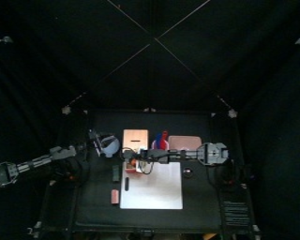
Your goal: Grab carrot
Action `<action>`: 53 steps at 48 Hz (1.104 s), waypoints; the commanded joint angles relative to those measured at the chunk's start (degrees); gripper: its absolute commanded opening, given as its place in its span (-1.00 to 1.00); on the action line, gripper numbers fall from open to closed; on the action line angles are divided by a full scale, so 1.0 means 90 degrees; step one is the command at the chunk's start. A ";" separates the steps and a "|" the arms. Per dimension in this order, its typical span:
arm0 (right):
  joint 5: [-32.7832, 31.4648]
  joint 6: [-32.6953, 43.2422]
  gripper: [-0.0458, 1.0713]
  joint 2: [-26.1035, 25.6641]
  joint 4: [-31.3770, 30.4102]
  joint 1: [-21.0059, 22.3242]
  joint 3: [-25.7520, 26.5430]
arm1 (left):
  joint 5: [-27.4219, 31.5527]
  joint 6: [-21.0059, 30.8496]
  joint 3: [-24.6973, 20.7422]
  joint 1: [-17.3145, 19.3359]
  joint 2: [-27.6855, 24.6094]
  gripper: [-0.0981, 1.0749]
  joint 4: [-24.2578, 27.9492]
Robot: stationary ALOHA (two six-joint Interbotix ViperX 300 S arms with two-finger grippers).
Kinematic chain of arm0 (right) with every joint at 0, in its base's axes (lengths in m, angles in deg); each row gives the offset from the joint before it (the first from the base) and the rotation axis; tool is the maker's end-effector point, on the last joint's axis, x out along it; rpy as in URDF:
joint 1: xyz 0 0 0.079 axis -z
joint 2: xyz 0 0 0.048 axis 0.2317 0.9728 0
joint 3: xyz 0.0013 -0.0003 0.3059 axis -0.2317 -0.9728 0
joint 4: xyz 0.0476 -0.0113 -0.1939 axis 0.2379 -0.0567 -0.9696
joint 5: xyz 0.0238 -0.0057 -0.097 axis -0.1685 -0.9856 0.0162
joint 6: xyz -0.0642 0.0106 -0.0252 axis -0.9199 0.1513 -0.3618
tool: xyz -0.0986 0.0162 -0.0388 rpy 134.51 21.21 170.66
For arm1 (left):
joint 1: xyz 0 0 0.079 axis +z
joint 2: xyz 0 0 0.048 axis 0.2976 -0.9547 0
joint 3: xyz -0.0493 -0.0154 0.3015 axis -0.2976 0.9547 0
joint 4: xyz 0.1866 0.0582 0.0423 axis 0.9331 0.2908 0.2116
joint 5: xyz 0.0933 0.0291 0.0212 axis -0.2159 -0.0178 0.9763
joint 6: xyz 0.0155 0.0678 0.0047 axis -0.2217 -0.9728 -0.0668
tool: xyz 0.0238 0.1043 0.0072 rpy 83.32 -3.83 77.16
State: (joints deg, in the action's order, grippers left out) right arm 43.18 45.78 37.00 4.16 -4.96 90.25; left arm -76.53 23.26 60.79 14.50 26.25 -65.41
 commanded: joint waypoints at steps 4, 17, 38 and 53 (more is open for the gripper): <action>-0.0098 0.0010 0.56 -0.0088 -0.0127 0.0020 0.0127 | -0.0010 0.0010 -0.0098 0.0020 -0.0010 0.36 -0.0010; -0.0107 0.0010 0.51 -0.0068 -0.0283 -0.0029 0.0205 | 0.0020 0.0010 -0.0088 0.0029 -0.0010 0.36 -0.0010; -0.0156 0.0020 0.39 0.0049 -0.0283 -0.0049 0.0254 | 0.0088 0.0010 -0.0098 0.0020 -0.0010 0.36 -0.0010; -0.0244 0.0020 0.40 0.0088 -0.0254 -0.0049 0.0273 | 0.0088 0.0010 -0.0098 0.0068 -0.0010 0.36 -0.0010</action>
State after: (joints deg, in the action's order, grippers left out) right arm 41.08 46.05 38.75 1.79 -5.57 92.01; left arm -75.47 23.34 60.79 14.77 26.25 -65.41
